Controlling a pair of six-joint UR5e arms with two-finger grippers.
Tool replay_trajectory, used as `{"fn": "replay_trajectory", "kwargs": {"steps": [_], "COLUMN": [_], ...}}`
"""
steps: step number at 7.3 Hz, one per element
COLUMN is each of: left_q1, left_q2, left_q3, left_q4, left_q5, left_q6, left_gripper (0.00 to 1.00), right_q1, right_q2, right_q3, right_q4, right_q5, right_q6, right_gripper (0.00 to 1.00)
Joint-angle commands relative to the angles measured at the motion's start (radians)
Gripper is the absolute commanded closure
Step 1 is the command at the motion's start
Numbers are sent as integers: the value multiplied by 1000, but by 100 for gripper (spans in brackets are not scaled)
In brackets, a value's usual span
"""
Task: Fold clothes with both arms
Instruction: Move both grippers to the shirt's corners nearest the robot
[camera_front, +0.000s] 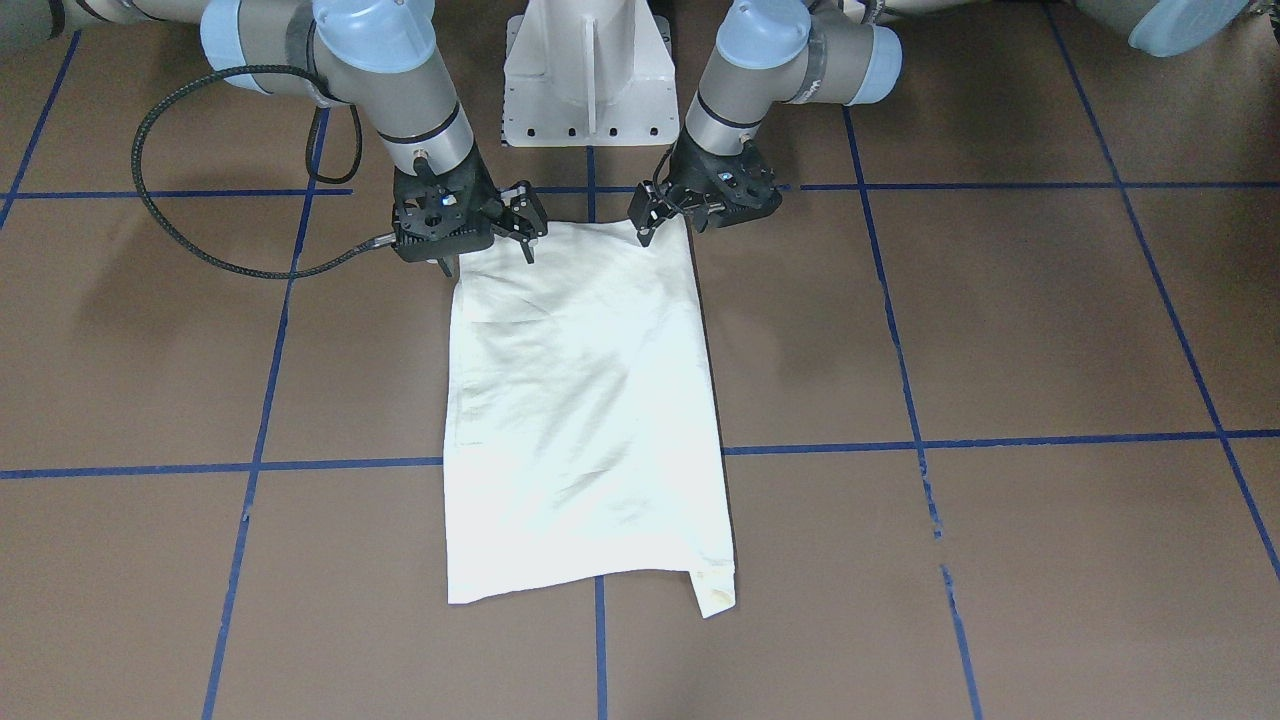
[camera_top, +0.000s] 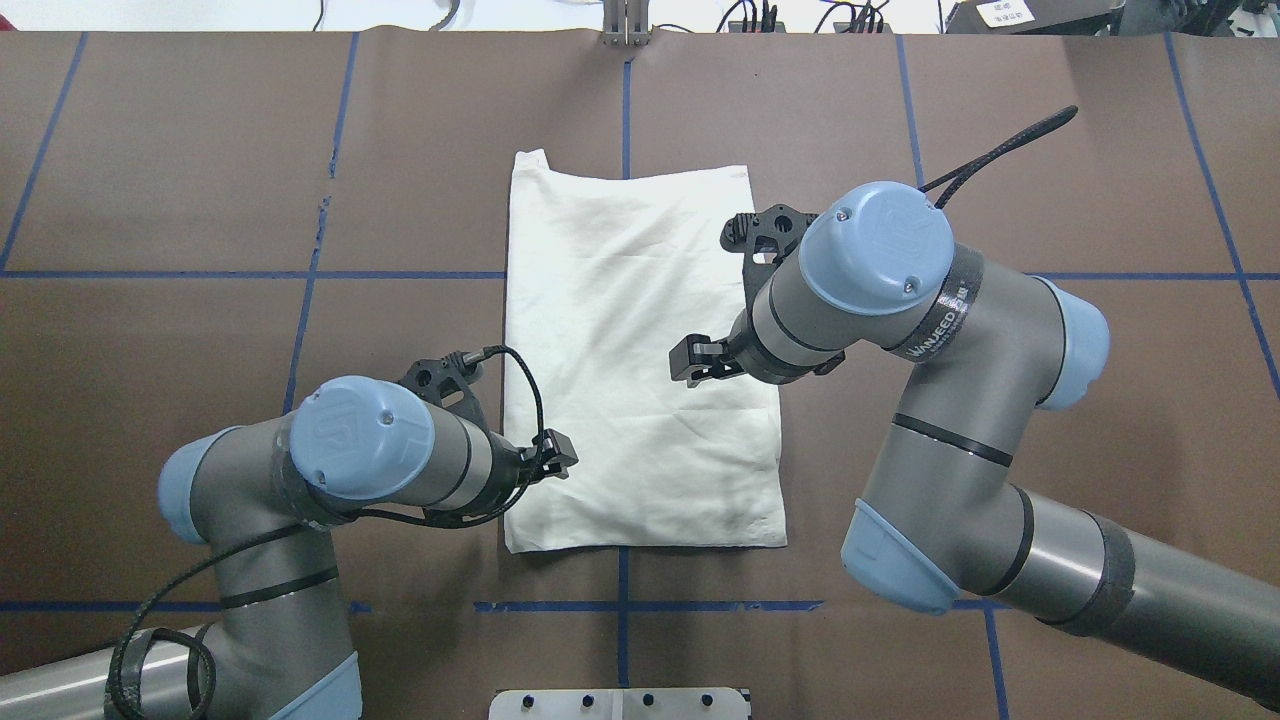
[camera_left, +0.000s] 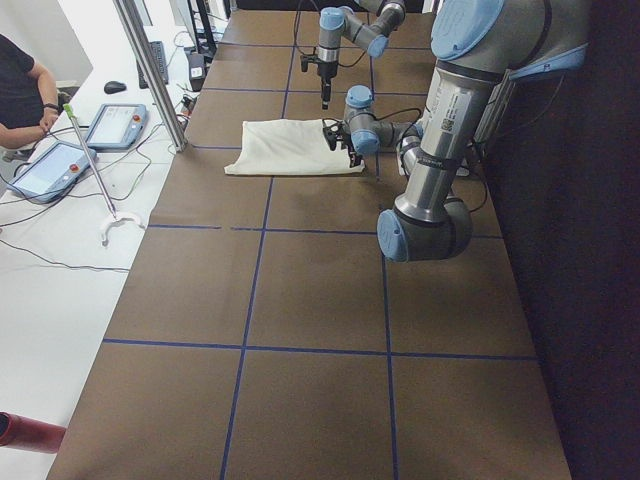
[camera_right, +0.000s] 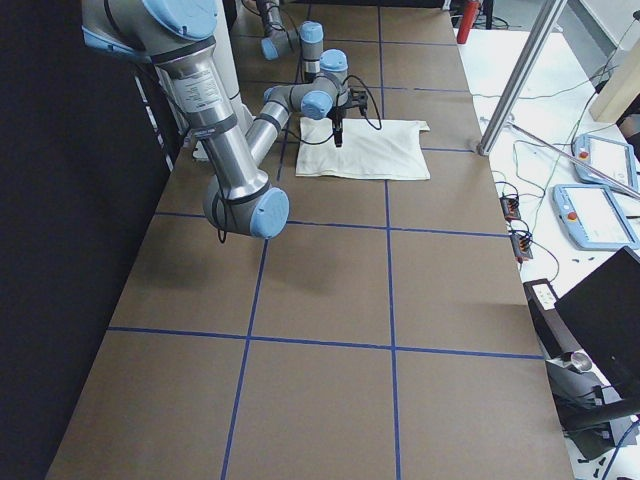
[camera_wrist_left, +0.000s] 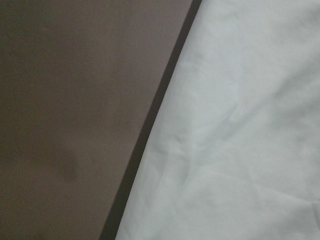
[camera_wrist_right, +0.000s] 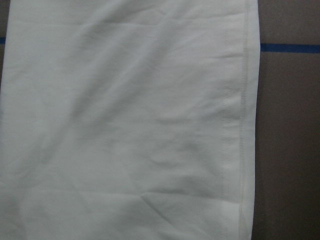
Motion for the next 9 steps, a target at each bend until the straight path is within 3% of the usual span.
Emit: {"fn": "replay_trajectory", "kwargs": {"steps": [1, 7, 9], "left_q1": [22, 48, 65], "left_q2": [8, 11, 23], "left_q3": [2, 16, 15], "left_q4": [4, 6, 15], "left_q5": [15, 12, 14], "left_q6": [-5, -7, -7], "left_gripper": [18, 36, 37], "right_q1": [0, -1, 0], "right_q2": [0, 2, 0], "right_q3": [0, -2, -2], "right_q4": [4, 4, 4], "right_q5": [6, 7, 7], "right_q6": [2, 11, 11], "right_gripper": [0, 0, 0]}}
